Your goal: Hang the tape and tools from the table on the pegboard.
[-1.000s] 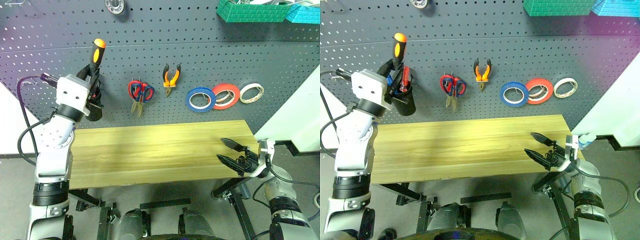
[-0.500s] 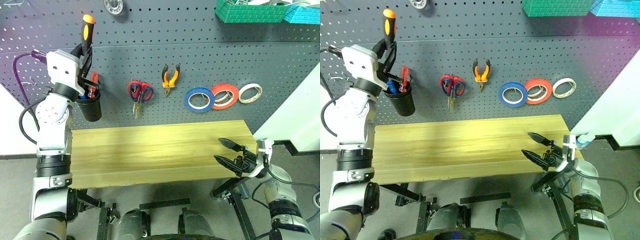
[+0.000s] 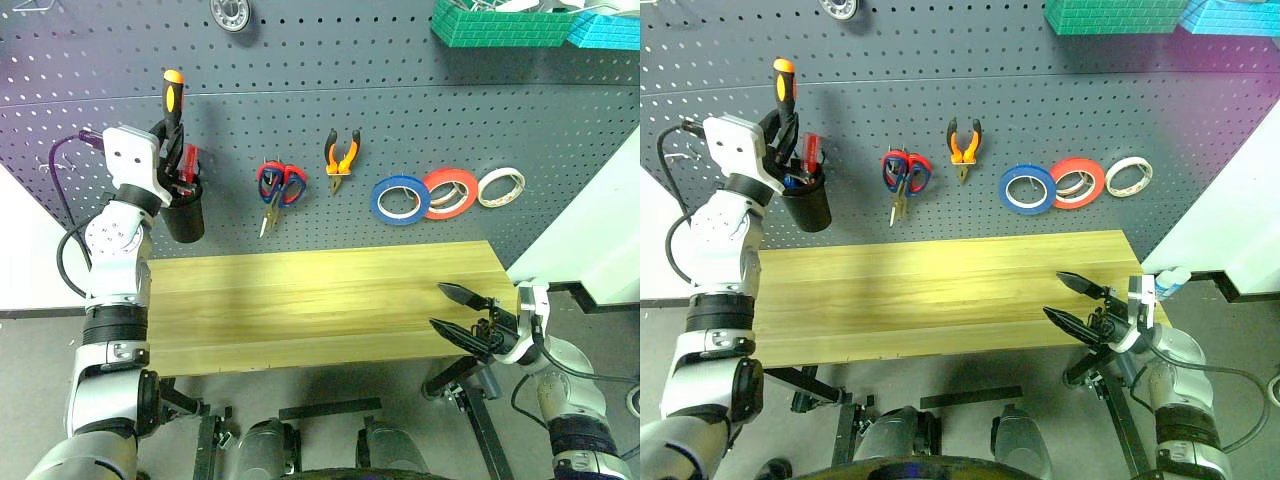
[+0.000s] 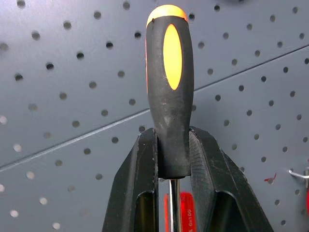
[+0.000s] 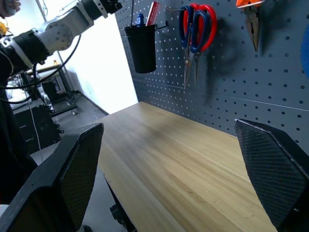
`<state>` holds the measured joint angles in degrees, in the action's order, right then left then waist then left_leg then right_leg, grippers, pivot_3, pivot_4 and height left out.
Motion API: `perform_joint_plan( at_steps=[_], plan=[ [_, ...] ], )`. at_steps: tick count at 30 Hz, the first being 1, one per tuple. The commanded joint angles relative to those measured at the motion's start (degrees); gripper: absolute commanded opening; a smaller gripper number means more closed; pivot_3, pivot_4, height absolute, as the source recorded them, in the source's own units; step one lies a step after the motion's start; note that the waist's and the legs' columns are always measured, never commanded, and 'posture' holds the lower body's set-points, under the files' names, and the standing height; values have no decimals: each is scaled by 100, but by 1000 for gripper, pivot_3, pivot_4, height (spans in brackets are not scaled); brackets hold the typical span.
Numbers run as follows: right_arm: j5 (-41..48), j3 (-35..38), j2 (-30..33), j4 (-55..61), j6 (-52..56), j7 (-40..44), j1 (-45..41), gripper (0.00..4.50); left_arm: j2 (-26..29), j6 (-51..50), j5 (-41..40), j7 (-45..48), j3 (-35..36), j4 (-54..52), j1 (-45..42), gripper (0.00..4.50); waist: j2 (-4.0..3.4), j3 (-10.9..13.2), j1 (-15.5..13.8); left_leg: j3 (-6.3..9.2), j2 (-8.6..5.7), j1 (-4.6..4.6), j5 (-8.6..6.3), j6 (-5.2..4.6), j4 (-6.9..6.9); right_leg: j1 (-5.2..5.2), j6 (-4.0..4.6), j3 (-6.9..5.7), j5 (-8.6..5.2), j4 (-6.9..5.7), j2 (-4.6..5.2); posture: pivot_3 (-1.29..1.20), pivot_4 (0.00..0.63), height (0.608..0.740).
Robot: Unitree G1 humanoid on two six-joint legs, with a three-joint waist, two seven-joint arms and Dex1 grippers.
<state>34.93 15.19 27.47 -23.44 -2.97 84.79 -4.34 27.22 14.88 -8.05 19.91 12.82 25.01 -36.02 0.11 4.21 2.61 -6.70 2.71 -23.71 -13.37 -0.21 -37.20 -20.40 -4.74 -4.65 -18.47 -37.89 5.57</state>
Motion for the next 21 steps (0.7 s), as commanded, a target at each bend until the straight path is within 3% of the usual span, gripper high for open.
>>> perform_joint_plan(
  at_steps=[1, 12, 21],
  plan=[
    [125, 145, 129, 319, 95, -61, 36, 4500, -5, 296, -86, -121, 191, 128, -95, 528, 0, 0, 0, 0, 0, 0, 0, 0, 0, 0, 0, 0, 0, 0, 0, -89, 35, 740],
    [100, 211, 193, 218, 153, 45, 24, 4500, -22, 596, -116, -384, 247, 811, 158, 528, 4, 2, 7, 0, 1, 3, -8, -15, 0, -1, 0, 2, 0, -2, 0, -92, 33, 740],
    [68, 228, 183, -175, -54, 263, -105, 4500, -149, 656, -290, -296, 305, 667, 322, 3431, 8, 0, 12, -1, 0, 4, -8, -14, -1, 0, 0, 2, 0, -4, 2, -93, 25, 740]
  ],
)
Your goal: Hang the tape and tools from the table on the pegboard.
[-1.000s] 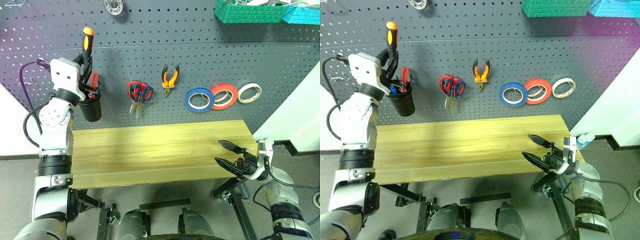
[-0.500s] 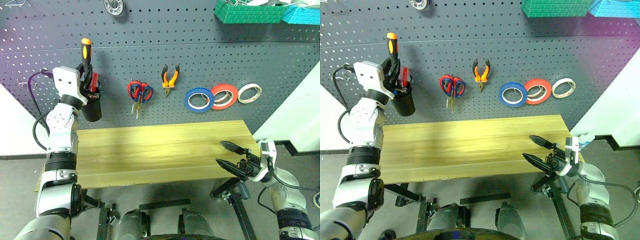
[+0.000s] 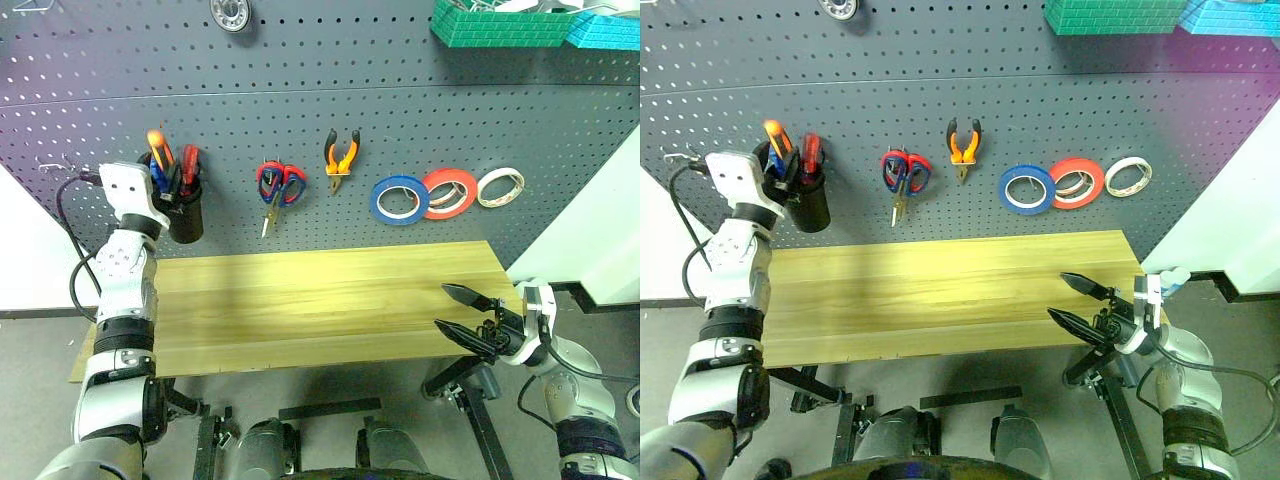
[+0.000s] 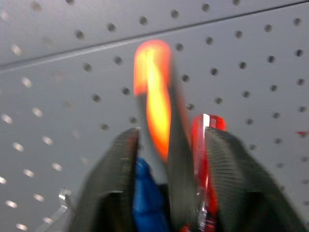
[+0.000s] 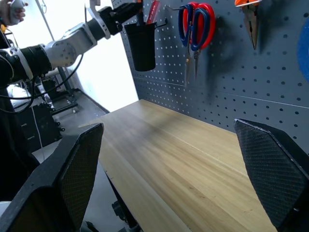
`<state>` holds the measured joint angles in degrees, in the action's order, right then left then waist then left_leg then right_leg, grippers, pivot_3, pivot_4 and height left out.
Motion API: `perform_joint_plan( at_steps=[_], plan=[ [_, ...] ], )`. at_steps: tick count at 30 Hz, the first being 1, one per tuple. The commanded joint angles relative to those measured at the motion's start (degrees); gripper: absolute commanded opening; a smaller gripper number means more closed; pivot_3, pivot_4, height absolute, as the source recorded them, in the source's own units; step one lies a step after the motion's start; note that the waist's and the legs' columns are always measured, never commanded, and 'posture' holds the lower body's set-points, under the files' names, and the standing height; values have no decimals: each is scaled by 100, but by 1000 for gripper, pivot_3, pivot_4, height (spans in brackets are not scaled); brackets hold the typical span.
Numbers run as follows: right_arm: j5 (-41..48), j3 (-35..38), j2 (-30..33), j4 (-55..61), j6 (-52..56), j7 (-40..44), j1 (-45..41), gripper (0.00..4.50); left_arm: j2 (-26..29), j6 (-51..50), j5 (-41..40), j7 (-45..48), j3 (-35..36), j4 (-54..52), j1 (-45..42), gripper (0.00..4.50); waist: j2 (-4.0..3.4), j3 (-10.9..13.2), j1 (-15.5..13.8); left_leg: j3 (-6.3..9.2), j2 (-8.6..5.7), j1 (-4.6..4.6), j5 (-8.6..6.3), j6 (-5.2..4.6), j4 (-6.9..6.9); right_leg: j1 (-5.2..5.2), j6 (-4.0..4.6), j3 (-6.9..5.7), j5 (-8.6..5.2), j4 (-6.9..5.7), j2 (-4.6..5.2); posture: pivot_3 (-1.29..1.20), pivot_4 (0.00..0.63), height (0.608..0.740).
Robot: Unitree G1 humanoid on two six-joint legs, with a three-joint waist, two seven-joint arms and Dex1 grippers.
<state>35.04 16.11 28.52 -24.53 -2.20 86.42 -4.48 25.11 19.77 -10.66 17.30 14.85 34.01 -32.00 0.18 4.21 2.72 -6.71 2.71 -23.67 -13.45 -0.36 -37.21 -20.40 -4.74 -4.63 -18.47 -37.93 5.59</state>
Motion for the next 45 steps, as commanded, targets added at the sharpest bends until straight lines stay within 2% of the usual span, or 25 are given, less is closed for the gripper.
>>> perform_joint_plan(
  at_steps=[1, 3, 4, 12, 22, 28, 34, 38, 43, 45],
  plan=[
    [59, 141, 73, -94, -146, 108, -110, 4500, 62, 167, -27, -29, 97, -263, -79, 3773, 2, -1, 0, 0, 0, 0, 0, 1, 0, 0, 0, 0, 0, 0, 0, -94, 24, 740],
    [80, 153, 60, -118, -162, 119, -137, 4500, 60, 180, -23, -33, 92, -322, -77, 4416, 2, -2, 0, -1, 0, 0, 1, 1, 0, 0, 0, 0, 0, -1, 0, -94, 24, 740],
    [103, 154, 54, -93, -142, 116, -139, 4500, 57, 190, -16, -73, 105, -364, -75, 4465, 2, -2, 0, -1, 0, 0, 1, 1, -1, 0, 0, 0, 0, -1, 0, -94, 24, 740],
    [308, 222, 24, -143, 0, 270, -253, 4500, -5, 61, -152, -46, 104, -1000, 21, 4465, 4, -4, -2, -2, 0, 0, 2, 4, -2, 1, 0, 0, 0, -1, 0, -86, 17, 740],
    [830, 195, -15, 425, 403, 608, -196, 4500, -24, -267, -216, -205, 120, -1724, 88, 4465, 9, -13, -8, -1, 0, 1, 2, 4, -3, 1, 0, 1, 0, -4, 0, -75, 8, 740],
    [746, 186, -69, 241, 350, 597, -374, 4500, -250, -851, -592, 42, -113, -2469, 73, 4465, 11, -33, -14, -2, 0, 1, 3, 4, -6, 3, 0, 1, 0, -5, 0, -70, 0, 740],
    [818, 109, 18, -400, 0, 608, -545, 4500, -504, -1317, -563, 80, -427, -3085, 180, 4465, 13, -43, -14, -3, -2, 3, 12, 21, -9, 6, 0, 1, 0, -5, -1, -70, 0, 740],
    [821, 11, -4, -669, -227, 608, -673, 4500, -556, -1611, -566, 570, -759, -2937, 423, 4465, -8, -58, 7, -6, -1, 13, 12, 20, -7, 13, 0, 3, 0, -6, -2, -74, 0, 740],
    [646, 45, -113, -1209, -525, 608, -1079, 4500, -621, -2413, -1008, 1508, -1121, -2738, 817, 4465, -13, -63, 67, -13, 0, 19, 11, 19, -8, 13, 0, 10, 0, -8, -2, -75, 0, 740],
    [564, 39, -177, -1366, -632, 608, -1209, 4500, -626, -2392, -1010, 1743, -1192, -2705, 998, 4465, -12, -63, 107, -13, 0, 19, 11, 19, -8, 12, 0, 11, 0, -9, -2, -74, 0, 740]
  ],
)
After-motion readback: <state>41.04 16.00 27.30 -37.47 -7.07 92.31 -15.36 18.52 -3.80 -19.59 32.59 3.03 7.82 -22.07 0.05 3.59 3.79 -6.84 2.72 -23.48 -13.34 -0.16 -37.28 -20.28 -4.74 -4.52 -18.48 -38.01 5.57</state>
